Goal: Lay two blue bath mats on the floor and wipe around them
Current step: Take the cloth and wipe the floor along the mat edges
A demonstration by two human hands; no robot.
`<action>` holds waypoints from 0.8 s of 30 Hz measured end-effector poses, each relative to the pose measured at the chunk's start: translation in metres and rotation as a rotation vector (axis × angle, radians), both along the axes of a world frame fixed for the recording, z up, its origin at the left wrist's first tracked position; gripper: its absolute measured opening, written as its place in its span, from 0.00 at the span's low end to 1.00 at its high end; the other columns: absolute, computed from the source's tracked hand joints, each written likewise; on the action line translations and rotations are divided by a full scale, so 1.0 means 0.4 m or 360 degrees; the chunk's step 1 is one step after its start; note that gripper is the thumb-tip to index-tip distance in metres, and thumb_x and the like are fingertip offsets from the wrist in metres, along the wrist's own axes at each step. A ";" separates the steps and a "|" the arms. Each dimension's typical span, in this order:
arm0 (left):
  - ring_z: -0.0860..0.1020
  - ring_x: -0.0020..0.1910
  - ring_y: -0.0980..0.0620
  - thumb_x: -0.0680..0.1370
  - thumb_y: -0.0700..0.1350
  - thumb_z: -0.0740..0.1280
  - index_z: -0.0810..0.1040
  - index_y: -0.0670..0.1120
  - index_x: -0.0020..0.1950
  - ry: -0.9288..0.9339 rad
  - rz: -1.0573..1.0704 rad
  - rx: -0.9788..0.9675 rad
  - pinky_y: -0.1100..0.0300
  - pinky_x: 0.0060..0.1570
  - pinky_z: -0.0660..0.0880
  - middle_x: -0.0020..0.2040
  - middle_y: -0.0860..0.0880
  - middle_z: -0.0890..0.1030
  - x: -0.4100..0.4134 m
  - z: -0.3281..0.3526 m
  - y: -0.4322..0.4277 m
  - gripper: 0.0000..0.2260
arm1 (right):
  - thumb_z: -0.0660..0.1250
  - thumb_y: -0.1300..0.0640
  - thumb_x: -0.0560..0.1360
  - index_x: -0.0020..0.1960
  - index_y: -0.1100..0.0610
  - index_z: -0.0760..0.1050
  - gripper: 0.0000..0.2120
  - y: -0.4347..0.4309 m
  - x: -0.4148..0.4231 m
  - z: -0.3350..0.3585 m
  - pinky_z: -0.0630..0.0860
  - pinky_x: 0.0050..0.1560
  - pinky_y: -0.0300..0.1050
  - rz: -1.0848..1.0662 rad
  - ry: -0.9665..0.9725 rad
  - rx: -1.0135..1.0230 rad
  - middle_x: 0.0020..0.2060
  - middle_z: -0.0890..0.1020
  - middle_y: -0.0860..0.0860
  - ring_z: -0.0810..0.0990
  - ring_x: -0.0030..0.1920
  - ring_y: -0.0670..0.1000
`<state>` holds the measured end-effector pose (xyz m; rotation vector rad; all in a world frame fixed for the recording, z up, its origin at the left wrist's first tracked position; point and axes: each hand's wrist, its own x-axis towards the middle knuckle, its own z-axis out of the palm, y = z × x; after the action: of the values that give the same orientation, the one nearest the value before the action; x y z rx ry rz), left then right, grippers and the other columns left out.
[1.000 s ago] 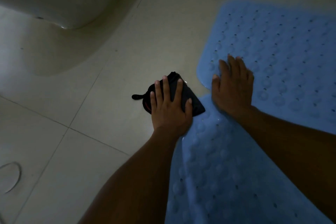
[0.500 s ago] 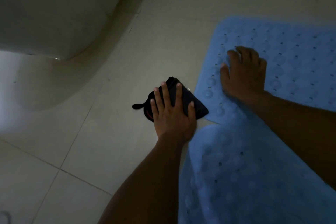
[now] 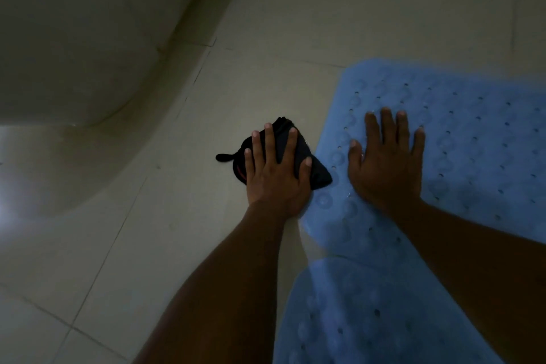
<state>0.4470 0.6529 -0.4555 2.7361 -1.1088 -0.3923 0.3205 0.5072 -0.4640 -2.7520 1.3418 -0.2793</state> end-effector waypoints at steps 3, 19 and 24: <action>0.33 0.80 0.43 0.83 0.63 0.45 0.41 0.57 0.83 0.0007 0.0025 0.0022 0.44 0.78 0.34 0.83 0.46 0.36 0.019 0.002 -0.055 0.30 | 0.53 0.43 0.81 0.79 0.59 0.60 0.31 -0.003 0.003 0.012 0.52 0.77 0.66 -0.0015 -0.0003 0.0044 0.79 0.62 0.59 0.55 0.80 0.60; 0.32 0.80 0.41 0.81 0.65 0.43 0.38 0.56 0.83 0.0097 0.0085 0.0165 0.43 0.76 0.33 0.82 0.44 0.33 0.073 0.025 -0.177 0.33 | 0.55 0.44 0.81 0.73 0.61 0.70 0.28 -0.017 0.015 0.025 0.48 0.77 0.67 -0.0008 0.0135 0.0195 0.80 0.59 0.59 0.51 0.81 0.61; 0.31 0.80 0.41 0.81 0.65 0.44 0.38 0.56 0.82 0.0078 0.0001 0.0178 0.43 0.76 0.32 0.82 0.44 0.33 0.117 0.019 -0.245 0.32 | 0.55 0.44 0.81 0.72 0.62 0.72 0.28 -0.019 0.013 0.035 0.48 0.77 0.68 -0.0011 0.0208 0.0218 0.80 0.59 0.60 0.51 0.81 0.62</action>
<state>0.4940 0.5550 -0.4479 2.8056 -1.1061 -0.5335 0.3256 0.4994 -0.4499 -2.6927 1.3444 -0.0071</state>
